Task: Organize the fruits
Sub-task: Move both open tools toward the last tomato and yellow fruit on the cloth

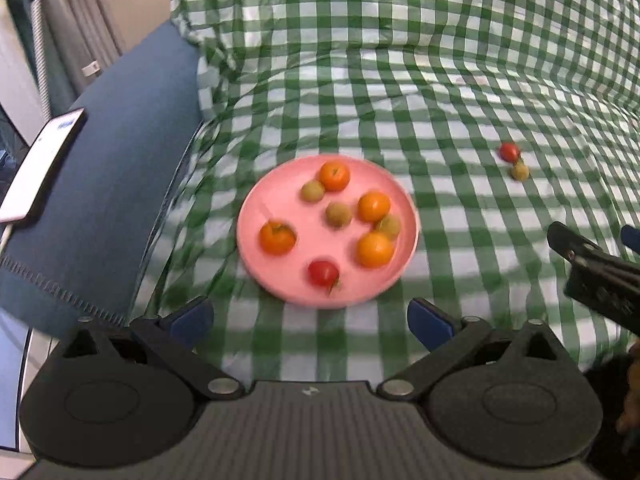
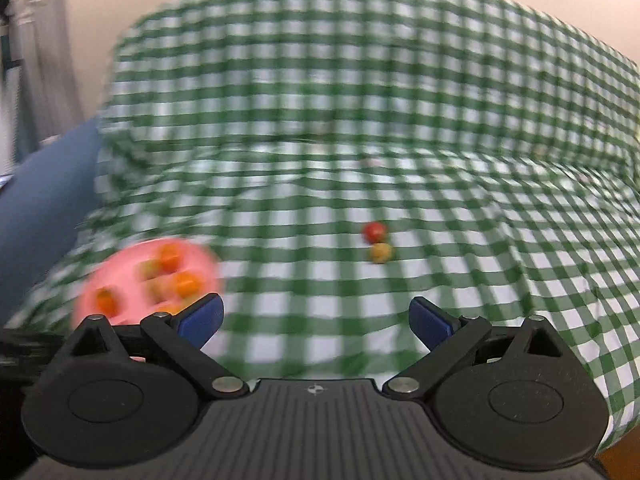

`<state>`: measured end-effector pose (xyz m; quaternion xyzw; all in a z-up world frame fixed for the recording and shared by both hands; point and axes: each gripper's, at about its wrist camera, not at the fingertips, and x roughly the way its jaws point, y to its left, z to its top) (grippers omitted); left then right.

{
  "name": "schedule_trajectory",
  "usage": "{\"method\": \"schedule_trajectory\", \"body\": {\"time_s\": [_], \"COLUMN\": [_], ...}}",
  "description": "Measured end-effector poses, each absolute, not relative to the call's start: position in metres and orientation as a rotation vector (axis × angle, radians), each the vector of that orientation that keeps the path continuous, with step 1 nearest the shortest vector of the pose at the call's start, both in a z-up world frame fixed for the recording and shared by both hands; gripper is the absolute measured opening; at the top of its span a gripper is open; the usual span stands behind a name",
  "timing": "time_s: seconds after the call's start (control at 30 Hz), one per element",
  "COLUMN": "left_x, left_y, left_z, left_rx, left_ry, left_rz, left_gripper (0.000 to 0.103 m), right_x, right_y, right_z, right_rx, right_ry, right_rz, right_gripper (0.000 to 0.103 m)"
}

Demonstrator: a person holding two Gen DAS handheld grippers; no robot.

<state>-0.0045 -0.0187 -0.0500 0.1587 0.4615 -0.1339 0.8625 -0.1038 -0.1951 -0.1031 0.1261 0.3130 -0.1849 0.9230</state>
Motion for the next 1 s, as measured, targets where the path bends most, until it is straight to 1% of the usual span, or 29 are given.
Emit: {"method": "schedule_trajectory", "body": {"time_s": [0.2,0.23,0.3,0.33,0.37,0.43,0.47,0.5,0.53,0.57,0.6,0.63,0.87,0.93,1.0], "left_x": [0.047,0.055,0.070,0.078,0.084,0.096,0.101,0.107,0.111,0.115,0.119,0.122,0.136,0.139,0.146], "left_y": [-0.060,-0.065,-0.075,-0.081,-0.086,-0.096,-0.102,-0.108,-0.115,-0.121,-0.126,-0.134,-0.219,-0.251,-0.280], "left_z": [-0.055,-0.057,-0.061,-0.064,-0.067,-0.073,-0.076,-0.079,-0.082,-0.085,-0.087,-0.090,-0.121,-0.134,-0.147], "left_rx": [0.317,0.313,0.308,0.309,0.313,0.325,0.330,0.333,0.336,0.340,0.342,0.344,0.394,0.409,0.394], "left_ry": [0.985,0.991,0.997,0.999,0.999,0.996,0.997,0.998,0.997,0.996,0.996,0.994,0.943,0.960,1.018], "left_rz": [-0.251,-0.244,-0.229,-0.221,-0.217,-0.208,-0.205,-0.206,-0.208,-0.210,-0.216,-0.225,-0.369,-0.447,-0.514], "left_gripper": [0.103,0.103,0.103,0.103,0.103,0.103,0.103,0.103,0.103,0.103,0.103,0.103,0.103,0.103,0.103], "right_x": [-0.029,-0.018,0.002,0.010,0.016,0.027,0.031,0.034,0.038,0.040,0.041,0.042,0.023,0.013,0.002], "right_y": [-0.264,-0.273,-0.289,-0.295,-0.301,-0.311,-0.315,-0.316,-0.318,-0.317,-0.316,-0.316,-0.361,-0.379,-0.393], "right_z": [-0.166,-0.177,-0.197,-0.206,-0.213,-0.226,-0.232,-0.236,-0.240,-0.242,-0.241,-0.240,-0.227,-0.227,-0.230], "right_rx": [0.256,0.256,0.254,0.256,0.263,0.291,0.292,0.289,0.282,0.257,0.234,0.225,0.292,0.308,0.330], "right_ry": [0.685,0.689,0.701,0.702,0.699,0.694,0.701,0.706,0.712,0.702,0.702,0.709,0.723,0.728,0.741], "right_rz": [-0.480,-0.486,-0.484,-0.486,-0.484,-0.470,-0.467,-0.466,-0.463,-0.469,-0.466,-0.464,-0.673,-0.744,-0.791], "right_gripper": [0.099,0.098,0.093,0.085,0.080,0.075,0.068,0.064,0.053,0.041,0.031,0.029,0.029,0.029,0.029]}}
